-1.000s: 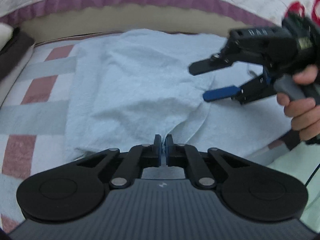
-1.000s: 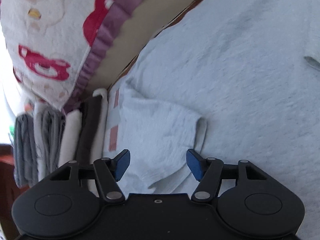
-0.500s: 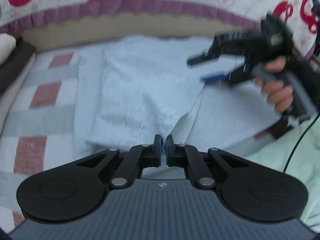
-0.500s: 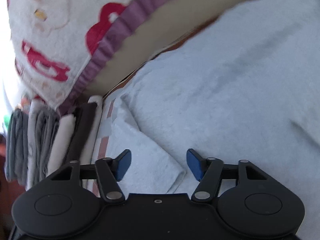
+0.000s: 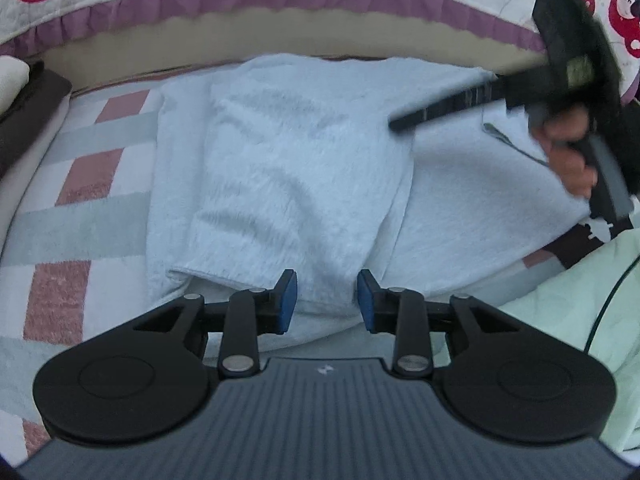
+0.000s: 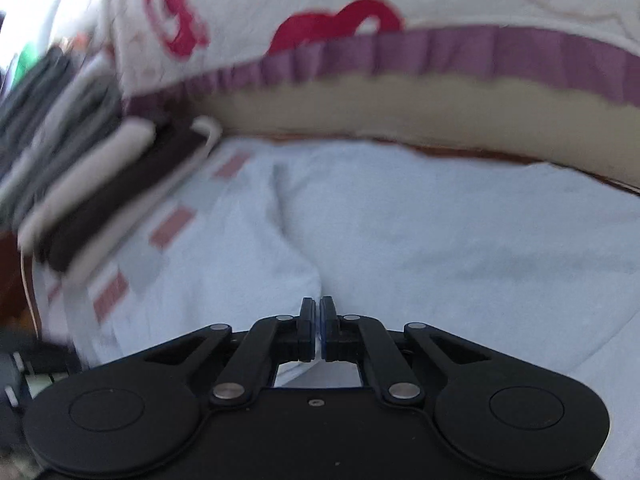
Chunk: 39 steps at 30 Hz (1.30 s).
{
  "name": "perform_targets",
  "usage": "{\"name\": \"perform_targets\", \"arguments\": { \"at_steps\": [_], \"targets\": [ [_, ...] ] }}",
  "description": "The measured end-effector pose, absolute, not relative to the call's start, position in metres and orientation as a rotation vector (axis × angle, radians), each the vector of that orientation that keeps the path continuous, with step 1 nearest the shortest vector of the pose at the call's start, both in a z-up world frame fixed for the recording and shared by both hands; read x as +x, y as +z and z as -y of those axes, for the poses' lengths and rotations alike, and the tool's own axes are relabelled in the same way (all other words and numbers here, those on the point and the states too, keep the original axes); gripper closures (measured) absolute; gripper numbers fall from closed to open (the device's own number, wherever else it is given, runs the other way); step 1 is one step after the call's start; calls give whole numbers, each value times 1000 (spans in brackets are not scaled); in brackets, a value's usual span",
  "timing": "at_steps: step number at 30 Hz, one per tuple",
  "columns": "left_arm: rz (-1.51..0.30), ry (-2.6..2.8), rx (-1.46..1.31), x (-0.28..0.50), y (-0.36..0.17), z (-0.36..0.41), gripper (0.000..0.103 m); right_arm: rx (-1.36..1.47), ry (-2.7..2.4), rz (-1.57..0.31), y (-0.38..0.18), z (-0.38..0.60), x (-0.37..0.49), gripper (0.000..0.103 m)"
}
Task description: Fold clothes
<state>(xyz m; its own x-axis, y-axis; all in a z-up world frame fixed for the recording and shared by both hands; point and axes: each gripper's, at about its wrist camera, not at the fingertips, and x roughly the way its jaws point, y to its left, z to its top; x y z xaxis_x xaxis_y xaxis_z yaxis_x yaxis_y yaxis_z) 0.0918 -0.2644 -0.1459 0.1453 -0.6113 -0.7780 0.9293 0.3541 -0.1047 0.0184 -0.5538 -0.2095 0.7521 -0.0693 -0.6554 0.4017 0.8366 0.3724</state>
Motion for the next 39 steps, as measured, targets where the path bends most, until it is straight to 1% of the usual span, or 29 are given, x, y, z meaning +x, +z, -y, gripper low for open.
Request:
{"name": "perform_targets", "arguments": {
  "at_steps": [2,6,9,11,17,22,24,25,26,28,29,31,32,33,34,36,39],
  "targets": [
    [-859,-1167,466,91,-147,265,71,519,-281,-682,-204,561,21,99],
    [-902,-1177,495,90,-153,265,71,386,-298,-828,-215,551,33,99],
    [-899,-1195,496,90,-150,262,71,404,-306,-842,-222,553,31,99],
    [-895,-1207,432,95,-144,259,71,433,-311,-824,-224,556,27,99],
    [-840,-1216,183,115,-132,263,69,375,-319,-841,-223,549,32,99],
    [-861,-1076,313,117,-159,280,69,336,-351,-848,-222,547,33,100],
    [-866,-1074,333,114,-157,278,69,273,-436,-855,-219,545,26,100],
    [-862,-1073,352,111,-157,277,68,253,-477,-851,-216,547,19,99],
    [-852,-1071,372,108,-156,276,63,264,-502,-836,-213,553,9,98],
    [-815,-1072,424,100,-155,276,62,302,-548,-825,-207,571,-14,97],
    [-760,-1078,480,91,-156,277,62,317,-585,-823,-203,581,-26,96],
    [-649,-1100,601,70,-157,281,62,362,-654,-794,-191,600,-55,86],
    [-624,-1105,629,63,-157,282,61,393,-686,-765,-183,609,-72,81],
    [-608,-1107,646,59,-155,284,61,423,-710,-733,-177,614,-89,67],
    [-592,-1109,663,55,-154,285,61,450,-733,-695,-171,615,-106,61],
    [-581,-1122,667,49,-149,286,60,478,-740,-642,-164,611,-138,61],
    [-620,-1156,562,52,-135,290,58,390,-687,-702,-167,593,-158,61]
  ]
}}
